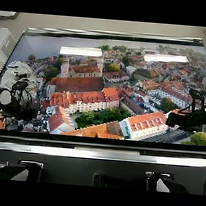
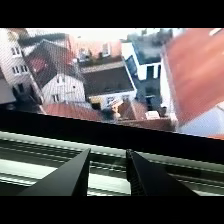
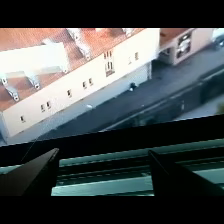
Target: Fold the clothes and pants, and hang the long-sleeved shirts on hangers.
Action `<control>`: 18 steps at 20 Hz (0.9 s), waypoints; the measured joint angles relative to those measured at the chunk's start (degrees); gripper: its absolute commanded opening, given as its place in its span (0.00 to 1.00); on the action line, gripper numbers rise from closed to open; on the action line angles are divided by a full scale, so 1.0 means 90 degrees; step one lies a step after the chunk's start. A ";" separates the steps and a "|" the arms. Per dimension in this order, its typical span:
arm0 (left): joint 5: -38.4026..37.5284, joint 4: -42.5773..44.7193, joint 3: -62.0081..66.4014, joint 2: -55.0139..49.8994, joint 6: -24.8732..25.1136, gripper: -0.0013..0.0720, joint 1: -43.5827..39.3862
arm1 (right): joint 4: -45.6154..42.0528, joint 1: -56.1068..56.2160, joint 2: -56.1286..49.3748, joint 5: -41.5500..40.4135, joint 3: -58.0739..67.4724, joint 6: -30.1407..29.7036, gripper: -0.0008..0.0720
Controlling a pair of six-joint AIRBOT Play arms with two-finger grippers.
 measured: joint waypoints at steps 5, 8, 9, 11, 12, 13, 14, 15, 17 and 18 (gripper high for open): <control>0.0012 -0.0002 0.0000 0.0000 0.0002 0.39 0.0000 | 0.0000 0.0000 0.0000 0.0000 0.0000 0.0002 0.87; 0.0092 0.0000 0.0000 0.0000 -0.0058 1.00 0.0000 | 0.0000 0.0000 0.0000 0.0000 0.0000 0.0024 0.87; 0.0158 0.0017 0.0000 0.0000 -0.0155 1.00 0.0000 | 0.0000 0.0000 0.0000 0.0000 0.0000 0.0024 0.87; 0.0393 0.0211 0.0000 0.0000 -0.0347 1.00 0.0017 | 0.0000 0.0000 0.0000 0.0000 0.0000 0.0022 0.87; 0.0595 0.0401 0.0000 -0.0002 -0.0427 1.00 0.0058 | 0.0002 0.0000 0.0000 0.0000 0.0000 0.0022 0.87; 0.0872 0.0629 0.0000 -0.0005 -0.0544 1.00 0.0143 | 0.0000 0.0000 0.0000 0.0000 0.0000 0.0022 0.87; 0.1188 0.0840 0.0002 -0.0017 -0.0685 1.00 0.0274 | 0.0000 0.0000 0.0000 0.0000 0.0000 0.0022 0.87; 0.1554 0.1052 0.0019 -0.0051 -0.0874 1.00 0.0474 | 0.0000 0.0000 0.0000 0.0000 0.0000 0.0022 0.87; 0.2295 0.1277 0.0102 -0.0265 -0.1353 1.00 0.1015 | 0.0000 0.0000 0.0000 0.0000 0.0000 0.0019 0.87; 0.2608 0.1304 0.0187 -0.0447 -0.1549 1.00 0.1297 | -0.0002 0.0000 0.0000 0.0000 0.0000 -0.0041 0.87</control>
